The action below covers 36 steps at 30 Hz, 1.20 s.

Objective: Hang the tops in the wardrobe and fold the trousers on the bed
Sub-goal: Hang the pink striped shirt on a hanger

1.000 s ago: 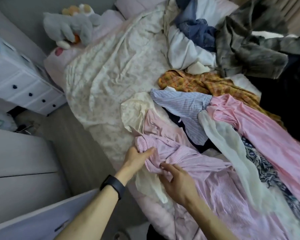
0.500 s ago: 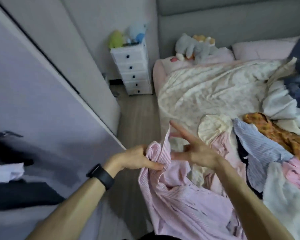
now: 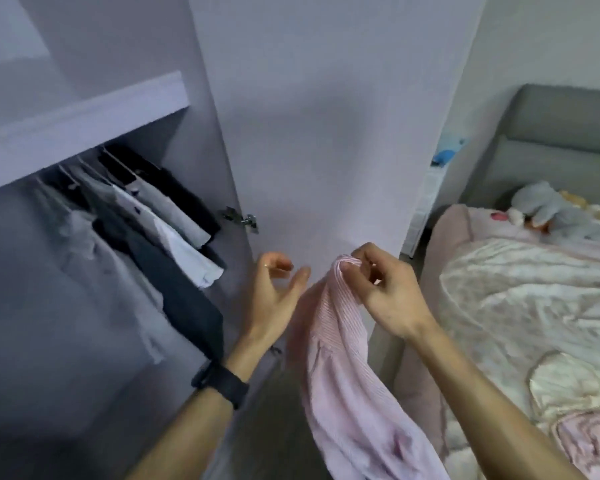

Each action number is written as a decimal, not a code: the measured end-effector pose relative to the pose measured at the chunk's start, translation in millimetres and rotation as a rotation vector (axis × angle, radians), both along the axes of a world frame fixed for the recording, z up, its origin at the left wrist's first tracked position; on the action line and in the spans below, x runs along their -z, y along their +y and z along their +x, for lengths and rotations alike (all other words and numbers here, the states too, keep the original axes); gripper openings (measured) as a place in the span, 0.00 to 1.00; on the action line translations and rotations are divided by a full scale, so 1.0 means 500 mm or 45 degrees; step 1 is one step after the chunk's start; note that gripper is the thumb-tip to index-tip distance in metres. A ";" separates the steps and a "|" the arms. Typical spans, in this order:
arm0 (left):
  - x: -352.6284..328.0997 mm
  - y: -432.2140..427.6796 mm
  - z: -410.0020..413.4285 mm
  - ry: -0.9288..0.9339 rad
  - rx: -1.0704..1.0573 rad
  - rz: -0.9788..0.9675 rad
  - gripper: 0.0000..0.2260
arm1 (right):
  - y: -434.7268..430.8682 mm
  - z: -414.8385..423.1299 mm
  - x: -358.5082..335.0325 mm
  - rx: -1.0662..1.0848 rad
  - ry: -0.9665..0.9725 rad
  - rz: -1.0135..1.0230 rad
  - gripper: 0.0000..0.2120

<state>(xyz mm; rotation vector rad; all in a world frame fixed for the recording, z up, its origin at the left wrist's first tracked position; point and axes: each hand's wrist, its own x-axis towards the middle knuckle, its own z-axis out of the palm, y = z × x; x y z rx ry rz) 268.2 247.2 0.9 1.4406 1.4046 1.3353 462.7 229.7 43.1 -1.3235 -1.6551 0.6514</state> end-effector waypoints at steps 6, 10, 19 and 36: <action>0.018 -0.071 -0.059 0.355 -0.007 0.213 0.20 | 0.063 -0.143 -0.101 0.015 0.004 0.158 0.11; -0.004 -0.041 -0.079 0.510 -0.159 0.293 0.29 | 0.080 -0.223 -0.140 -0.038 0.037 0.204 0.09; -0.027 -0.014 -0.210 0.790 -0.495 0.374 0.18 | 0.091 -0.276 -0.183 -0.093 0.155 0.280 0.09; 0.051 -0.124 -0.288 0.533 -0.888 0.091 0.07 | 0.187 -0.431 -0.197 -0.899 0.360 0.124 0.12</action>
